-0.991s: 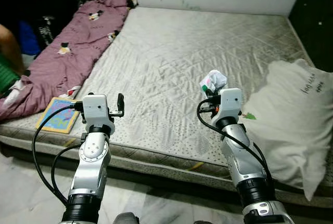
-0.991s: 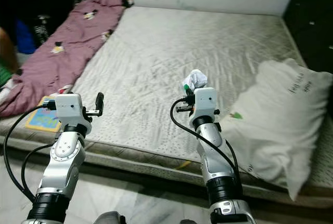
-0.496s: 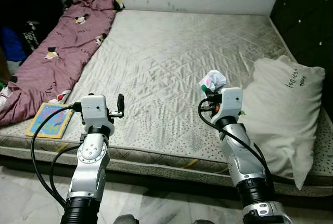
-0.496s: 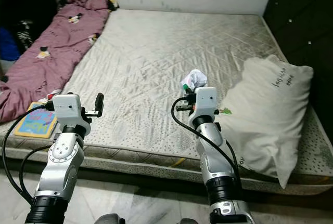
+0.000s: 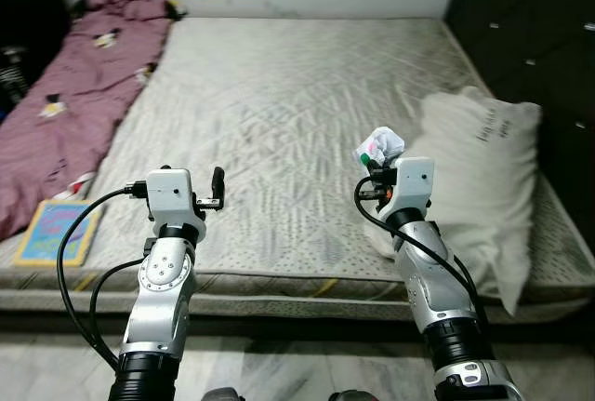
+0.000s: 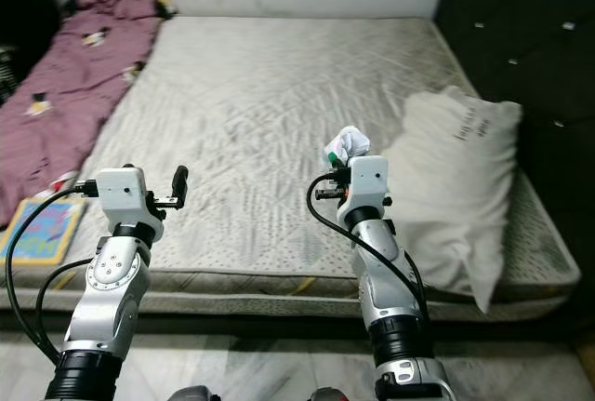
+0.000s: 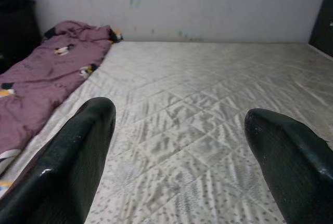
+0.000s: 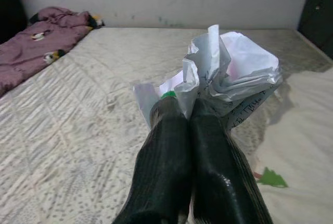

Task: Clean up the room

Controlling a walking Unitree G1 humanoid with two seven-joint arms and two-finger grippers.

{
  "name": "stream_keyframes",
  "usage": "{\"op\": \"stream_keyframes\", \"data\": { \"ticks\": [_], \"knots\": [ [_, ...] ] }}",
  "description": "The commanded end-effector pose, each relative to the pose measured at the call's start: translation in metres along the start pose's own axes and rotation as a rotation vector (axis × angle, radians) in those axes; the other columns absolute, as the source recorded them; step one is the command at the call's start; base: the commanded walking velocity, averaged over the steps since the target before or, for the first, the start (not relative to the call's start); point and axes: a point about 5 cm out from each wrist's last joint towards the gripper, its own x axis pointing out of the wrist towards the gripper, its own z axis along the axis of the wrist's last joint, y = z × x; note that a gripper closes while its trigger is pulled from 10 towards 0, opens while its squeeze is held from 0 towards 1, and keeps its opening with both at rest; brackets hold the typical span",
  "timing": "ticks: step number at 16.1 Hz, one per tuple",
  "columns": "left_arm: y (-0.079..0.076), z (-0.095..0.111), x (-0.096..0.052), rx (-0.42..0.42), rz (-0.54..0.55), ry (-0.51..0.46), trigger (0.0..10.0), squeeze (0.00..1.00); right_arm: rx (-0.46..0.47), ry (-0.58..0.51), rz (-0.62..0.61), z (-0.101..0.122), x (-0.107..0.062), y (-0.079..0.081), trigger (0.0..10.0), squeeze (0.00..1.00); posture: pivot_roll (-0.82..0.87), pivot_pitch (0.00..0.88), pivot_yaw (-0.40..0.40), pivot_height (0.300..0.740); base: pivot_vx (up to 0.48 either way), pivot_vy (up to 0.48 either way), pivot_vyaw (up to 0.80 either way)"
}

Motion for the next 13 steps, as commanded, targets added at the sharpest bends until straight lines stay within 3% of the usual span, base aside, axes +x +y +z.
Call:
{"op": "stream_keyframes", "data": {
  "ticks": [1, 13],
  "knots": [
    [0.0004, 0.0042, 0.0019, -0.007, 0.001, -0.008, 10.0, 0.00, -0.007, -0.014, 0.007, 0.0059, 0.0033, 0.0009, 10.0, 0.00, 0.01, 0.000, 0.028, 0.740, 0.000, 0.000, -0.80],
    [-0.0004, 0.0049, 0.0038, -0.002, -0.008, -0.008, 10.0, 0.00, -0.007, -0.012, 0.007, 0.0066, 0.0051, 0.0010, 10.0, 0.00, 0.01, 0.000, 0.031, 0.740, 0.000, 0.000, -0.80]
  ]
}}
